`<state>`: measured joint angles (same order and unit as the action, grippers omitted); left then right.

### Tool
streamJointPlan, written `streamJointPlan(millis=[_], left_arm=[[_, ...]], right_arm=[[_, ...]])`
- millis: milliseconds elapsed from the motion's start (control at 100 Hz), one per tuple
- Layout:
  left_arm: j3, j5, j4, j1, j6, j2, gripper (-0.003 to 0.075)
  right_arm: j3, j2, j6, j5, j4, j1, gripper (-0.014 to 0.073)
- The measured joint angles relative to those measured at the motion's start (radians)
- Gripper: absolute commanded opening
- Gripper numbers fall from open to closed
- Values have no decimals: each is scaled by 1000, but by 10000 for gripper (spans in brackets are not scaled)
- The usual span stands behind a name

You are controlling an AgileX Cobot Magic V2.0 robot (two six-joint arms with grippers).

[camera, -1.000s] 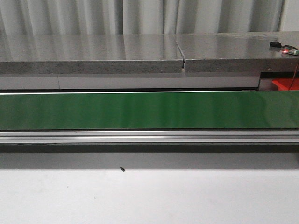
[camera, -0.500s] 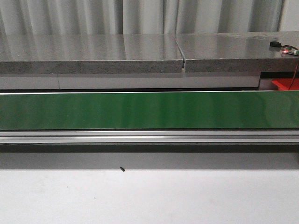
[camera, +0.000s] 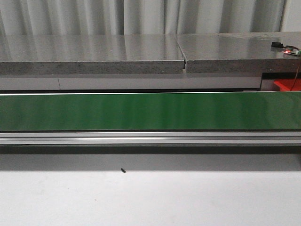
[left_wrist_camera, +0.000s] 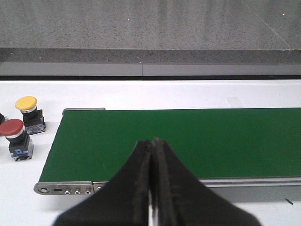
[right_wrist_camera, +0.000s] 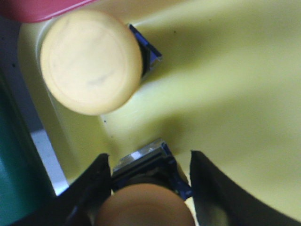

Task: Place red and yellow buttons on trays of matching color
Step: 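Carry the second yellow button with the right gripper into the yellow tray, then open the right gripper over the yellow tray and raise it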

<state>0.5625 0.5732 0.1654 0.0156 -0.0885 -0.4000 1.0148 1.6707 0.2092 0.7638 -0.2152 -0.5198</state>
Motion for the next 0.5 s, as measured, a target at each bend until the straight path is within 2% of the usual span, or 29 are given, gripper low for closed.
streamJointPlan(millis=[430,500], left_arm=[[0,0,0,0,0,0,-20],[0,0,0,0,0,0,-20]], right_arm=[[-2,0,0,0,0,0,279],[-2,0,0,0,0,0,301]])
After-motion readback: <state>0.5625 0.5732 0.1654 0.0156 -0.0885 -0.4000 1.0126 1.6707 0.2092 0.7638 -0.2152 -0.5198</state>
